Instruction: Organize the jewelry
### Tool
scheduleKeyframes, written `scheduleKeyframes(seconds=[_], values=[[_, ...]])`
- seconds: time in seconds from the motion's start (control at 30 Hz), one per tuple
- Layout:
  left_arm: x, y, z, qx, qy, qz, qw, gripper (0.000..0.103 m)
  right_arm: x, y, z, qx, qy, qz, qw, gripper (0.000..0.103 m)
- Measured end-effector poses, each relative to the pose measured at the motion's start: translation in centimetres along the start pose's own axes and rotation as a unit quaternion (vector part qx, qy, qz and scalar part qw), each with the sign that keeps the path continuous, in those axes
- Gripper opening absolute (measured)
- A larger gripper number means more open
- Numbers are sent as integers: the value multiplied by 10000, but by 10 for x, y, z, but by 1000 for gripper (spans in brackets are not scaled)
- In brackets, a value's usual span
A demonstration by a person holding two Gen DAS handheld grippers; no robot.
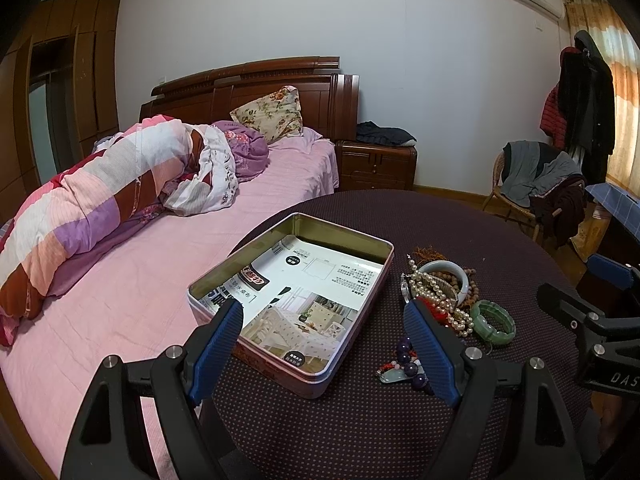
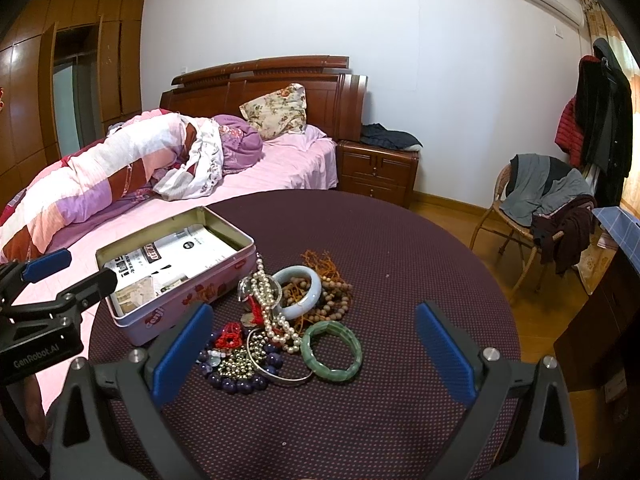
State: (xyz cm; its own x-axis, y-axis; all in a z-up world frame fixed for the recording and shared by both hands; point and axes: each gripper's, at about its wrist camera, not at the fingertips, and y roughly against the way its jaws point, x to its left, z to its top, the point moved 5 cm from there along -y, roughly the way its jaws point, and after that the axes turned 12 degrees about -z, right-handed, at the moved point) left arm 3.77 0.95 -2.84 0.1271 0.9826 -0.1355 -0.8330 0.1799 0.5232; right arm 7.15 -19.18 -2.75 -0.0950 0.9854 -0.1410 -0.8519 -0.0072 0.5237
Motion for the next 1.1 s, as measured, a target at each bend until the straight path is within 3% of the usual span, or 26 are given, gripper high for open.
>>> scheduleKeyframes(seconds=[0.27, 0.5, 0.97, 1.07, 1.1], values=[[3, -15, -10, 167, 55, -12, 9998, 83, -20, -15, -10, 196, -42, -187, 9996, 97], [-13, -41, -19, 417, -127, -194, 9989, 83, -37, -53, -37, 850, -72, -249, 9960, 73], [-48, -78, -19, 706, -504, -414, 9954, 83, -43, -101, -60, 1824, -190, 78, 9830, 59], [-55, -85, -14, 746, -562, -450, 9946, 83, -43, -99, -59, 1777, -91, 124, 9840, 42], [-56, -88, -13, 749, -563, -466, 9945, 83, -45, -98, -59, 1754, -113, 110, 9844, 19]])
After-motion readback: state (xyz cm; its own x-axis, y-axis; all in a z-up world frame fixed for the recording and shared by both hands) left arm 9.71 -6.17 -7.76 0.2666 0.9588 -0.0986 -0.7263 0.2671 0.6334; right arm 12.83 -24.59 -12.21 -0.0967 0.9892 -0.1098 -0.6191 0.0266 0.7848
